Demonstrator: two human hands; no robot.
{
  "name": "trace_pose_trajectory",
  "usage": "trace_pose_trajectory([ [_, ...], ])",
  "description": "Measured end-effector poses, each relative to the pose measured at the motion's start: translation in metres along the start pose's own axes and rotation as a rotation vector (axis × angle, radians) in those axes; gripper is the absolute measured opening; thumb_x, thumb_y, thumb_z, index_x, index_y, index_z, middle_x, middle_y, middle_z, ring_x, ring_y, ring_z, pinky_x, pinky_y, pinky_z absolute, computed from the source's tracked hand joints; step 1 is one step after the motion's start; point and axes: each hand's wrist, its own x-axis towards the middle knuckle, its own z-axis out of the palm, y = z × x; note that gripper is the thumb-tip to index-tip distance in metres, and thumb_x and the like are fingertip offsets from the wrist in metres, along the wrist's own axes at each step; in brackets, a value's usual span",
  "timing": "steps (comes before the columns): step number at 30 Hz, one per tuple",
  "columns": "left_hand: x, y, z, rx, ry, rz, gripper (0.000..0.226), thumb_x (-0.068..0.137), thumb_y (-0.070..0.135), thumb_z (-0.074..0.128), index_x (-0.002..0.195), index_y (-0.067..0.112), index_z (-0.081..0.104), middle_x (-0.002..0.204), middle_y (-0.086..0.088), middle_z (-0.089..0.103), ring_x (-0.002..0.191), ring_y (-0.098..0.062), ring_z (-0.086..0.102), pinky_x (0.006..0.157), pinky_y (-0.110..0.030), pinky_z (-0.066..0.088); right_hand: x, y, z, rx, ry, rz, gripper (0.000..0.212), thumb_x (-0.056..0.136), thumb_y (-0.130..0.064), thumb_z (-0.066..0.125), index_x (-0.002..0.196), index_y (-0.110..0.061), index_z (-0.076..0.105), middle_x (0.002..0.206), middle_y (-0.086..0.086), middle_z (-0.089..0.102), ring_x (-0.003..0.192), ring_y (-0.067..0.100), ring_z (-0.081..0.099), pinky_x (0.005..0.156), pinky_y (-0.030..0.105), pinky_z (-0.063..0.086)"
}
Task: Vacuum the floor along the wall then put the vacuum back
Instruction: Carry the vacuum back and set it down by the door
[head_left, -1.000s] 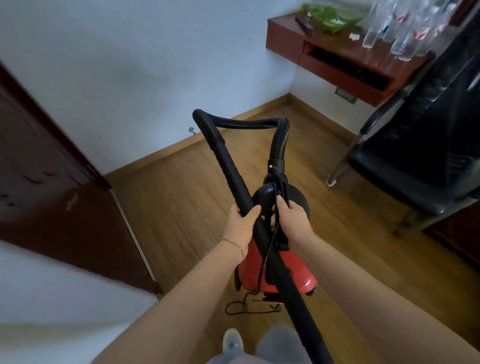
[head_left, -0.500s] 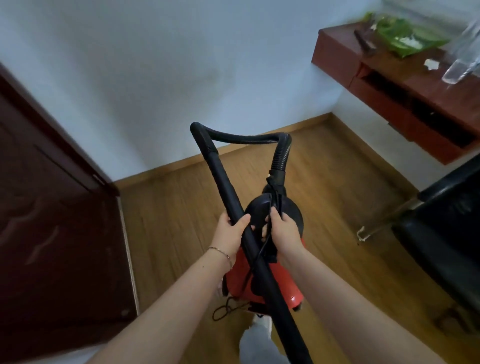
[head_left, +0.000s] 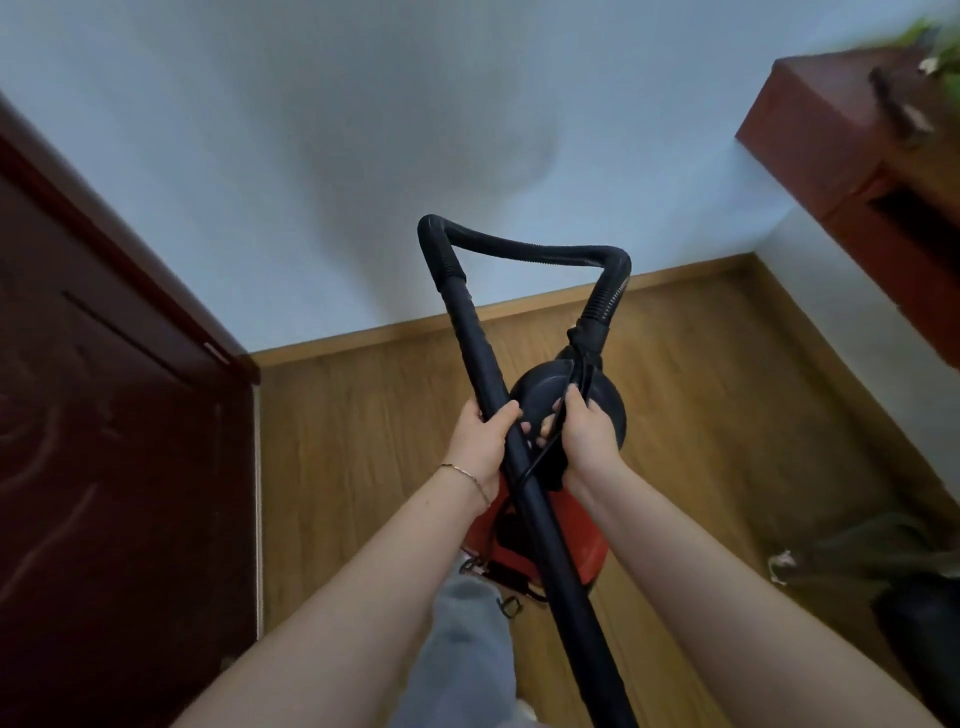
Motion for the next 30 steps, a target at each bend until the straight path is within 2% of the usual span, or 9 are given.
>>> trace_pose_trajectory([
  [5, 0.079, 0.033, 0.000, 0.144, -0.031, -0.008, 0.032, 0.092, 0.010, 0.054, 0.123, 0.014, 0.046, 0.095, -0.005, 0.061, 0.077, -0.015, 0.061, 0.067, -0.029, 0.054, 0.059, -0.029, 0.048, 0.083, 0.046, 0.028, 0.032, 0.101, -0.031, 0.040, 0.081, -0.010, 0.050, 0.055, 0.007, 0.048, 0.046, 0.019, 0.049, 0.050, 0.030, 0.051],
  [8, 0.130, 0.052, -0.001, 0.350, -0.048, 0.005, 0.035, 0.090, 0.015, 0.056, 0.124, 0.019, 0.047, 0.103, -0.007, 0.063, 0.089, -0.021, 0.063, 0.087, -0.040, 0.053, 0.097, -0.046, 0.078, 0.179, 0.090, 0.057, 0.032, 0.102, -0.030, 0.039, 0.078, -0.012, 0.048, 0.053, 0.006, 0.045, 0.045, 0.018, 0.045, 0.042, 0.026, 0.047],
  [10, 0.162, 0.064, -0.002, 0.543, -0.071, 0.043, 0.041, 0.089, 0.019, 0.056, 0.128, 0.021, 0.045, 0.109, -0.007, 0.063, 0.100, -0.025, 0.062, 0.094, -0.041, 0.049, 0.125, -0.054, 0.097, 0.253, 0.118, 0.088, 0.032, 0.101, -0.032, 0.039, 0.077, -0.013, 0.047, 0.051, 0.004, 0.046, 0.041, 0.017, 0.045, 0.040, 0.024, 0.045],
  [13, 0.209, 0.086, 0.000, 0.808, -0.127, 0.122, 0.047, 0.089, 0.018, 0.055, 0.134, 0.020, 0.040, 0.111, 0.000, 0.056, 0.101, -0.017, 0.055, 0.084, -0.024, 0.040, 0.169, -0.064, 0.123, 0.326, 0.160, 0.132, 0.030, 0.101, -0.033, 0.040, 0.079, -0.014, 0.048, 0.050, 0.004, 0.048, 0.043, 0.018, 0.048, 0.047, 0.027, 0.047],
  [18, 0.291, 0.115, 0.000, 1.010, -0.215, 0.167, 0.052, 0.088, 0.014, 0.057, 0.136, 0.018, 0.039, 0.123, -0.005, 0.057, 0.106, -0.016, 0.052, 0.077, -0.017, 0.035, 0.244, -0.066, 0.163, 0.407, 0.179, 0.203, 0.033, 0.102, -0.034, 0.038, 0.083, -0.009, 0.048, 0.060, 0.010, 0.050, 0.052, 0.024, 0.050, 0.059, 0.034, 0.049],
  [21, 0.335, 0.125, -0.001, 1.082, -0.244, 0.147, 0.050, 0.089, 0.017, 0.057, 0.135, 0.023, 0.041, 0.112, 0.005, 0.058, 0.096, -0.009, 0.052, 0.058, -0.005, 0.035, 0.284, -0.062, 0.182, 0.466, 0.172, 0.274, 0.033, 0.101, -0.034, 0.038, 0.080, -0.011, 0.047, 0.064, 0.011, 0.053, 0.059, 0.025, 0.053, 0.065, 0.037, 0.051],
  [24, 0.376, 0.130, -0.001, 1.173, -0.274, 0.101, 0.045, 0.090, 0.018, 0.056, 0.132, 0.026, 0.043, 0.103, 0.013, 0.060, 0.087, -0.002, 0.055, 0.060, 0.004, 0.035, 0.321, -0.061, 0.197, 0.468, 0.154, 0.334, 0.032, 0.102, -0.035, 0.038, 0.084, -0.011, 0.050, 0.072, 0.012, 0.058, 0.068, 0.027, 0.057, 0.075, 0.044, 0.052],
  [27, 0.418, 0.128, 0.000, 1.237, -0.284, 0.067, 0.043, 0.090, 0.016, 0.053, 0.131, 0.027, 0.042, 0.109, 0.010, 0.064, 0.098, -0.010, 0.060, 0.084, -0.021, 0.045, 0.361, -0.062, 0.208, 0.505, 0.135, 0.391, 0.029, 0.102, -0.034, 0.038, 0.097, -0.010, 0.052, 0.075, 0.011, 0.059, 0.070, 0.027, 0.059, 0.068, 0.041, 0.051],
  [30, 0.464, 0.125, 0.003, 1.296, -0.304, 0.061, 0.046, 0.091, 0.017, 0.053, 0.132, 0.029, 0.039, 0.111, 0.007, 0.065, 0.100, -0.014, 0.060, 0.091, -0.034, 0.047, 0.406, -0.062, 0.218, 0.509, 0.132, 0.420, 0.029, 0.101, -0.036, 0.038, 0.108, -0.012, 0.053, 0.077, 0.011, 0.060, 0.073, 0.028, 0.061, 0.071, 0.042, 0.053],
])
